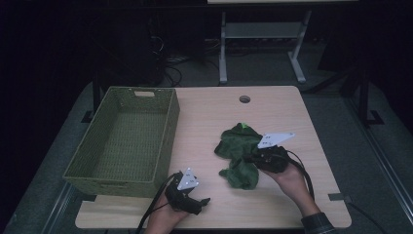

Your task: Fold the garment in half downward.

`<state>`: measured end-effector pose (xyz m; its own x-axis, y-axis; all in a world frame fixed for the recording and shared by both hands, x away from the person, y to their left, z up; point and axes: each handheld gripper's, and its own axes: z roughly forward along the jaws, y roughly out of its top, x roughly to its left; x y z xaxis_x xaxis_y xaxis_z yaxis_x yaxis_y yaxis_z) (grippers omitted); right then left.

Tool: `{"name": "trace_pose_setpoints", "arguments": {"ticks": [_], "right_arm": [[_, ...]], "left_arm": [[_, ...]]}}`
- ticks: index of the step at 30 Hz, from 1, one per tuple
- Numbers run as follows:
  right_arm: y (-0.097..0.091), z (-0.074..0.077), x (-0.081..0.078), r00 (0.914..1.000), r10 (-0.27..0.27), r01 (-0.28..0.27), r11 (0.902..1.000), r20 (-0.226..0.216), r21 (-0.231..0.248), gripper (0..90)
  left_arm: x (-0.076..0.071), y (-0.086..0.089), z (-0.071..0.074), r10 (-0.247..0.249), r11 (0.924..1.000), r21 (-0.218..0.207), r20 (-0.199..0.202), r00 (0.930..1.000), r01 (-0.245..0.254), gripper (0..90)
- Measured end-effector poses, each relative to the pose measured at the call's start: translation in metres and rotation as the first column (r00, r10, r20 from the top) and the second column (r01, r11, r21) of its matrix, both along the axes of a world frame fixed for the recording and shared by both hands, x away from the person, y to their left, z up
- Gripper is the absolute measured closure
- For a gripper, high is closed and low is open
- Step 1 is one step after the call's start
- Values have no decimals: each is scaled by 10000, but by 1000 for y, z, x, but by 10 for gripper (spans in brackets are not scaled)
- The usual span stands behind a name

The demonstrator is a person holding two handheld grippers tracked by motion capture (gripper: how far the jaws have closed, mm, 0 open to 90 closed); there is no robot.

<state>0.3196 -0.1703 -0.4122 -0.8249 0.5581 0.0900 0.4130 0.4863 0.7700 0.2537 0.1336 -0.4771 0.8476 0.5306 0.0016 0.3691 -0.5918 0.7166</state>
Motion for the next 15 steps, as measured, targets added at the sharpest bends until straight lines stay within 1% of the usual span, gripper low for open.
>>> {"name": "trace_pose_setpoints", "arguments": {"ticks": [1,5,6,7,8,10,12,15], "right_arm": [[0,0,0,10000,0,0,10000,0,0,895],[11,-16,4,9987,244,-263,9987,-445,-435,895],[14,-24,5,9967,313,-363,9971,-747,-676,895],[14,-24,5,9967,313,-363,9971,-747,-676,895],[15,-29,6,9959,371,-437,9959,-822,-794,896],[18,-36,7,9919,426,-545,9937,-1196,-979,897],[20,-40,8,9900,418,-557,9932,-1346,-1018,898],[20,-41,9,9875,387,-536,9940,-1525,-950,898]], "left_arm": [[0,0,0,0,10000,24,23,10000,0,124],[0,0,0,16,10000,-16,-37,10000,-16,124],[0,0,0,15,10000,-13,-39,10000,-15,124],[0,0,0,15,10000,-18,-37,10000,-15,124],[0,0,0,15,10000,-14,-42,10000,-15,124],[0,0,0,14,10000,-18,-37,10000,-14,124],[0,0,0,18,10000,-20,-37,10000,-18,124],[0,0,0,13,10000,-19,-35,10000,-13,124]]}}
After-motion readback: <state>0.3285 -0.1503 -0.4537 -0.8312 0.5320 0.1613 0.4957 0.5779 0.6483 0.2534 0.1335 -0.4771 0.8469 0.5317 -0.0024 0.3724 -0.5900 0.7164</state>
